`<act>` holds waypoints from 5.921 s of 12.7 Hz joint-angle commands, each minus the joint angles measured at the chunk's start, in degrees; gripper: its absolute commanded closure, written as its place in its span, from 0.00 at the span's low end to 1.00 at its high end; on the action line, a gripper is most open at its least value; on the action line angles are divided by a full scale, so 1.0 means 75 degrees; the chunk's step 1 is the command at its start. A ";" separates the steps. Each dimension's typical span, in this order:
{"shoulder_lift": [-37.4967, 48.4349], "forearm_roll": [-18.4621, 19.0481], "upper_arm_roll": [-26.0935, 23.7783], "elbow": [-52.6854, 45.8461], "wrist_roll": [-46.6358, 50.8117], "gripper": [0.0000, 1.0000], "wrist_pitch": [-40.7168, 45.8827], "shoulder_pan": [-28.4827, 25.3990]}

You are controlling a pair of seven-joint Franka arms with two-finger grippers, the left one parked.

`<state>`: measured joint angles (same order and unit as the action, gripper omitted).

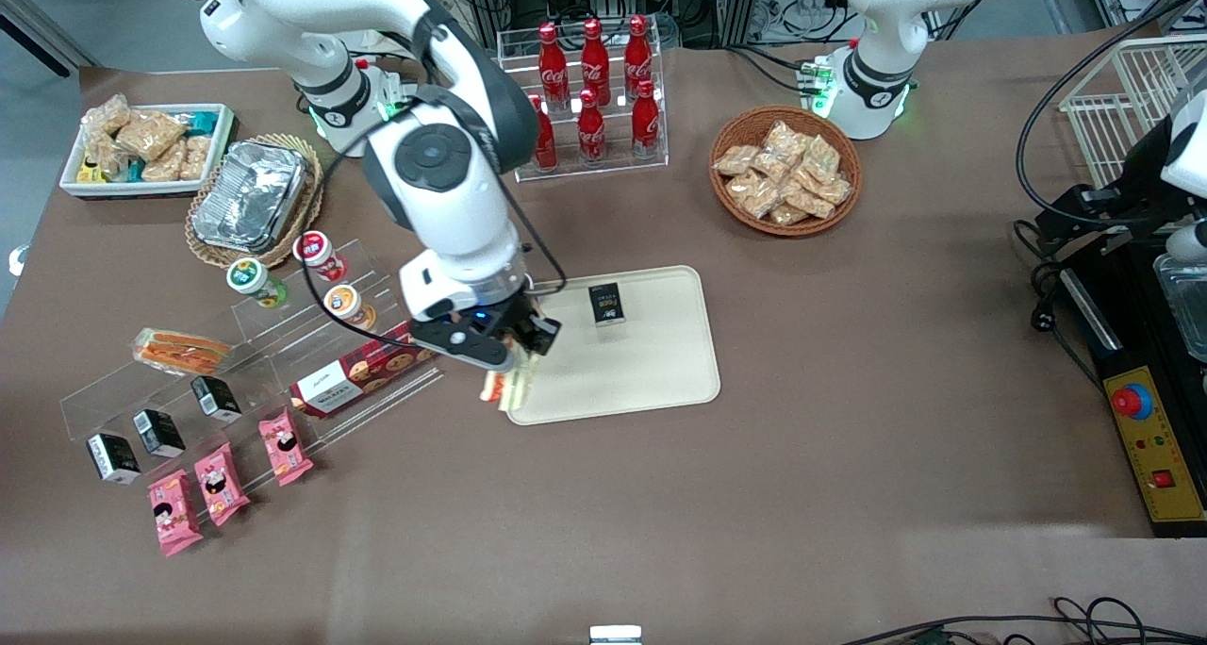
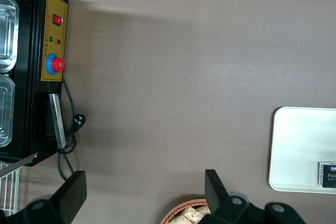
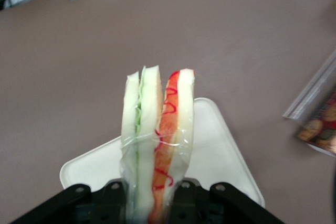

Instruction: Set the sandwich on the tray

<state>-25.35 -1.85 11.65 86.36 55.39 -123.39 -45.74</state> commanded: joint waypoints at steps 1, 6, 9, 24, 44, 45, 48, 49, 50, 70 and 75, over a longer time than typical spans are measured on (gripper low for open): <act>-0.0580 0.0199 0.0110 -0.0171 -0.0655 0.86 -0.0561 -0.0544; -0.1306 0.0422 0.0098 -0.0160 -0.3817 0.86 -0.1066 -0.0663; -0.1763 0.0434 0.0098 -0.0160 -0.5983 0.86 -0.1685 -0.0675; -0.2913 0.0410 0.0052 -0.0148 -1.1580 0.83 -0.2907 -0.0733; -0.1169 -0.0738 0.0098 -0.0066 -1.1687 0.00 -0.1315 -0.0710; -0.0947 -0.0750 0.0145 -0.0043 -1.1652 0.00 -0.1162 -0.0710; -0.0279 -0.0738 0.0682 -0.0031 -1.0287 0.00 -0.0169 -0.0710; -0.0056 -0.0668 0.0893 -0.0031 -0.9909 0.00 0.0253 -0.0733; 0.0120 -0.0679 0.1093 -0.0031 -0.9685 0.00 0.0559 -0.0722; 0.4798 0.0047 -0.1729 0.2840 -0.8183 0.00 0.2871 0.6743; 0.3954 -0.0093 -0.1718 0.2442 -0.7996 0.00 0.2460 0.6837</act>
<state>6.68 -2.39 -0.60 106.41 -5.82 -104.38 4.16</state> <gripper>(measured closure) 0.000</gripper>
